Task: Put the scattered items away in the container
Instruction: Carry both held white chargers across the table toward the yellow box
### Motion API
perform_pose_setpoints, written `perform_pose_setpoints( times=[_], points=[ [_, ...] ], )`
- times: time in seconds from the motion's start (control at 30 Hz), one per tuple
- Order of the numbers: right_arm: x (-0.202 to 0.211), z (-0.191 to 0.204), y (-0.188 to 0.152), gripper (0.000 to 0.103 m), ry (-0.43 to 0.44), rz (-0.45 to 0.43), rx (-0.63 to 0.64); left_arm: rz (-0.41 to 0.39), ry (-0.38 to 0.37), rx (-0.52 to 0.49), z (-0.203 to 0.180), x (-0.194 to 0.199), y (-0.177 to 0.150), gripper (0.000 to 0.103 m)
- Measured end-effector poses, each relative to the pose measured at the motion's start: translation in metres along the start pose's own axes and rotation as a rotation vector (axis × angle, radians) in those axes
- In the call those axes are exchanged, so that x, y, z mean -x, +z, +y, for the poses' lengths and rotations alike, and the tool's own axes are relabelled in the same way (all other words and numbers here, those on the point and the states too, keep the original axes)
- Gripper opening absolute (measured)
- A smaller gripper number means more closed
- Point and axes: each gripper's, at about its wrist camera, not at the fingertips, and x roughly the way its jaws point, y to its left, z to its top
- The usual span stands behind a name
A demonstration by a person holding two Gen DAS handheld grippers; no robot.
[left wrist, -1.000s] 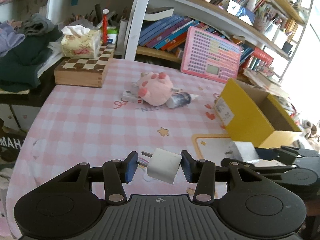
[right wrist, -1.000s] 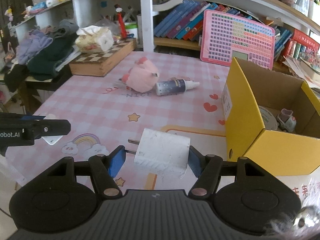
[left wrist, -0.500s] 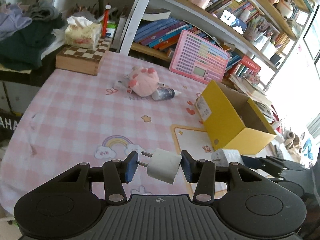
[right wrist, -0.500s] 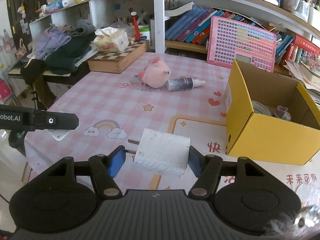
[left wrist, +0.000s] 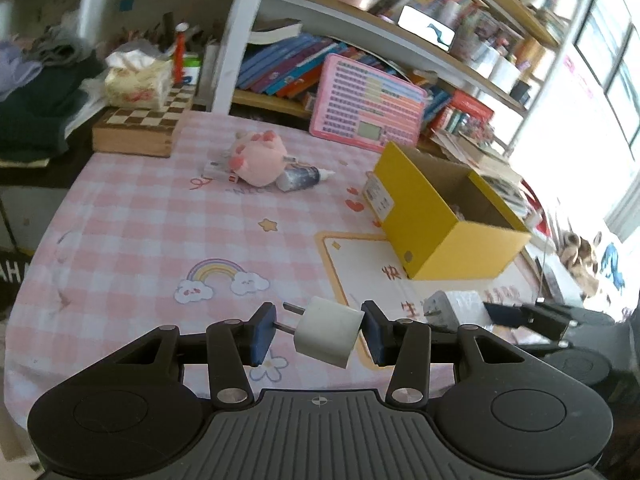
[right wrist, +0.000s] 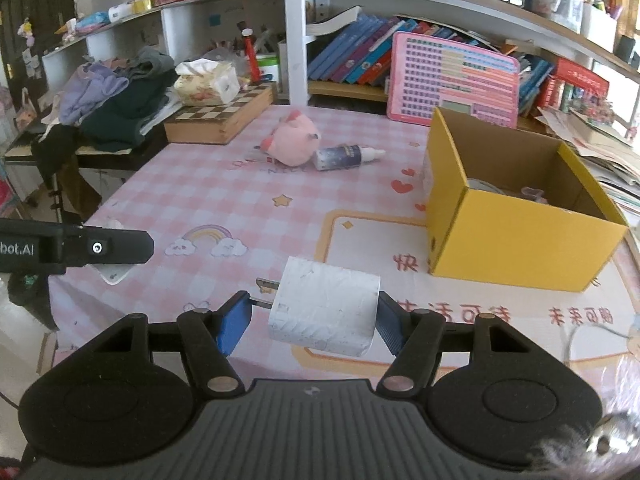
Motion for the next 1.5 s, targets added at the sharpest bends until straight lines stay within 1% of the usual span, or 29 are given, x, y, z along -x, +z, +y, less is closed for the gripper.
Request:
perform_pose_setpoints(
  times=[0.3,0.47,0.63,1.0,1.23,1.5],
  points=[
    [0.017,-0.011,-0.016,0.064,-0.049,0.013,-0.046,0.010,-0.037,-0.066,-0.020,0.006,-0.010,0.045],
    [0.025,-0.015,-0.020,0.064,-0.070,0.014,-0.067,0.015,-0.040,-0.073,-0.023,0.008,-0.013,0.045],
    [0.031,-0.011,-0.023,0.064,-0.072,0.005,-0.052,0.010,-0.040,-0.089,-0.028,0.012,-0.016,0.045],
    [0.037,-0.014,-0.033,0.064,-0.090,0.026,-0.064,0.018,-0.043,-0.109,-0.034,0.018,-0.023,0.045],
    [0.042,-0.021,-0.041,0.064,-0.116,0.040,-0.083,0.033,-0.073,-0.119,-0.041,0.013,-0.025,0.045],
    [0.053,-0.036,-0.050,0.064,-0.170,0.039,-0.131,0.068,-0.118,-0.152,-0.055,0.002,-0.028,0.045]
  ],
)
